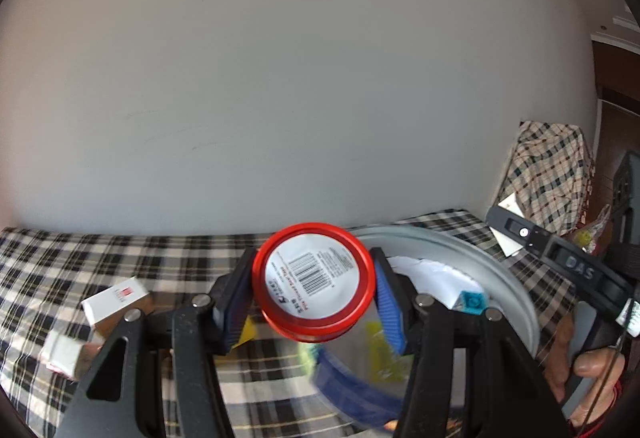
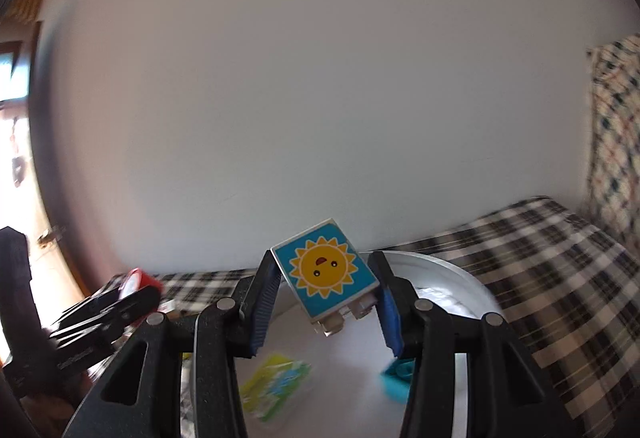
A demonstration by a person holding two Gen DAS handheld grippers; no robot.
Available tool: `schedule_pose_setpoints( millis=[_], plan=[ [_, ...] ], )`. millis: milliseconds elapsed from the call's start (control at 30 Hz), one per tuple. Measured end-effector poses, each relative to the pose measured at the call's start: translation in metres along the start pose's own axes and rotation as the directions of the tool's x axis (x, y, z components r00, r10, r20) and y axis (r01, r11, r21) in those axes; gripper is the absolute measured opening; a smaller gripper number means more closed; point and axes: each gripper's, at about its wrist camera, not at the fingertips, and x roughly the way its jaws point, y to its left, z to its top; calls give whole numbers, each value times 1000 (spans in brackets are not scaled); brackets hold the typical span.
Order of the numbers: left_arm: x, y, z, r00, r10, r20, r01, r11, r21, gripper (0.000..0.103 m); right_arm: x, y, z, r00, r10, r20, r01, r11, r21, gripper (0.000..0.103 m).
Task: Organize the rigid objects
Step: 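Lift both items over the blue tin and open both tools to drop them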
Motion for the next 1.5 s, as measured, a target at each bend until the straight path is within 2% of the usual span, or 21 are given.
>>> schedule_pose_setpoints(
  millis=[233,333,467,533,600,733,933,1067,1133,1200,1267,1333,1367,1500],
  plan=[
    [31,-40,3,997,-46,-57,47,999,20,54,15,-41,11,994,-91,-66,95,994,57,48],
    [44,-57,0,993,-58,-103,63,997,42,54,28,-51,10,981,-139,-137,148,987,60,48],
    [60,-73,-4,981,-60,-183,68,997,41,54,39,-63,7,971,-111,-211,134,987,94,48],
    [67,-81,-8,971,-64,-231,75,996,40,54,41,-65,6,965,-126,-229,151,984,96,48],
    [71,-89,-12,963,-63,-260,80,995,53,54,44,-67,4,957,-139,-253,166,982,91,48],
    [76,-107,-22,947,-67,-315,102,990,93,54,52,-75,-1,942,-113,-315,161,978,132,48],
    [86,-121,-34,926,-38,-376,89,989,118,54,55,-72,-4,937,-131,-324,169,981,91,48],
    [88,-122,-37,922,-16,-387,73,989,132,55,58,-70,-5,938,-102,-332,139,986,91,48],
    [91,-121,-40,915,-8,-403,63,990,125,61,59,-69,-5,939,-95,-331,132,987,92,49],
    [90,-120,-41,918,-15,-397,66,991,116,73,59,-71,-5,942,-86,-325,127,986,107,51],
    [84,-120,-38,931,-20,-366,64,992,109,102,60,-75,-5,944,-51,-327,101,985,138,58],
    [77,-120,-35,948,-8,-317,45,993,109,103,59,-77,-4,948,-17,-319,73,984,163,66],
    [76,-119,-35,952,2,-305,35,993,115,103,58,-77,-4,948,-11,-318,69,983,171,67],
    [71,-112,-32,963,38,-265,-10,994,105,103,44,-79,4,968,-77,-238,121,977,178,68]
  ],
)
